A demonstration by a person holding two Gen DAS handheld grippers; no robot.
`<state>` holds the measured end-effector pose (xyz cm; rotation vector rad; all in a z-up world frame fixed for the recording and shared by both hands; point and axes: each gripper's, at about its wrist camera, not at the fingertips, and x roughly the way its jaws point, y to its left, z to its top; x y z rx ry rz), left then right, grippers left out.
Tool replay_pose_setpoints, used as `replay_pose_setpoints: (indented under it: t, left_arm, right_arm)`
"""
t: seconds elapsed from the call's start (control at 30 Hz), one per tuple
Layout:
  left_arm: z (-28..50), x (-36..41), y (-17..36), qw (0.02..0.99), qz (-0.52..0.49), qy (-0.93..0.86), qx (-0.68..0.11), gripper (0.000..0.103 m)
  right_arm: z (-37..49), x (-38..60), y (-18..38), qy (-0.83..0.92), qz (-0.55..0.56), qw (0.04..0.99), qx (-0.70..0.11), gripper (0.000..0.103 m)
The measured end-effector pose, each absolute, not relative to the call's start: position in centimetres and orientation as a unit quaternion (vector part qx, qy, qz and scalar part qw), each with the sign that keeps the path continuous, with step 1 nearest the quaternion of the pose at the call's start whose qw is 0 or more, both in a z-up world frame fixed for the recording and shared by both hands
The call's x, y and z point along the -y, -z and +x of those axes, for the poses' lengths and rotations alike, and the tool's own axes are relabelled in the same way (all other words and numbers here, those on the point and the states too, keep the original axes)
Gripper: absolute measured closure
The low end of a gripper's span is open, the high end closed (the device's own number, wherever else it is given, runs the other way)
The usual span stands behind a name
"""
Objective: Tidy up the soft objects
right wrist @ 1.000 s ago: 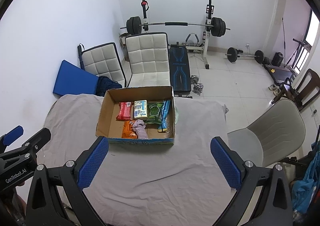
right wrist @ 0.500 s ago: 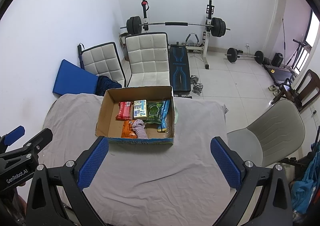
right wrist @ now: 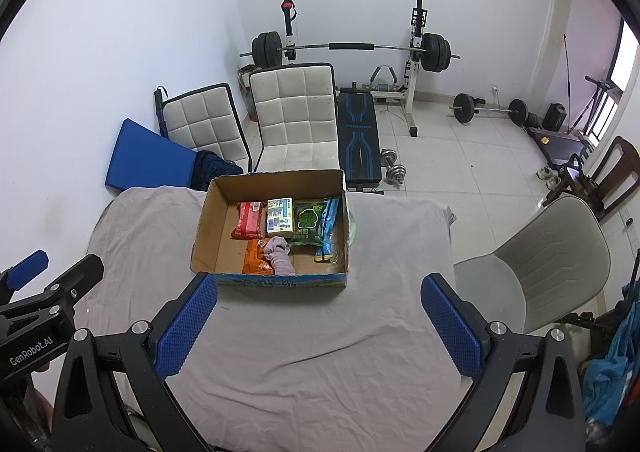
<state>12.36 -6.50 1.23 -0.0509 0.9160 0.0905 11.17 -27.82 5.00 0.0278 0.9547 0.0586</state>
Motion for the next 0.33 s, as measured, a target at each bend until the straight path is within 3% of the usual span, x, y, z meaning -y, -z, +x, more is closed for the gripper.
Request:
replay_pose_setpoints:
  t: [0.33]
  left_arm:
    - [12.25, 6.24, -1.23, 0.897, -0.025, -0.04, -0.439, 0.0]
  right_arm:
    - [10.97, 27.98, -4.65, -0.024, 0.015, 0.887, -0.46, 0.0]
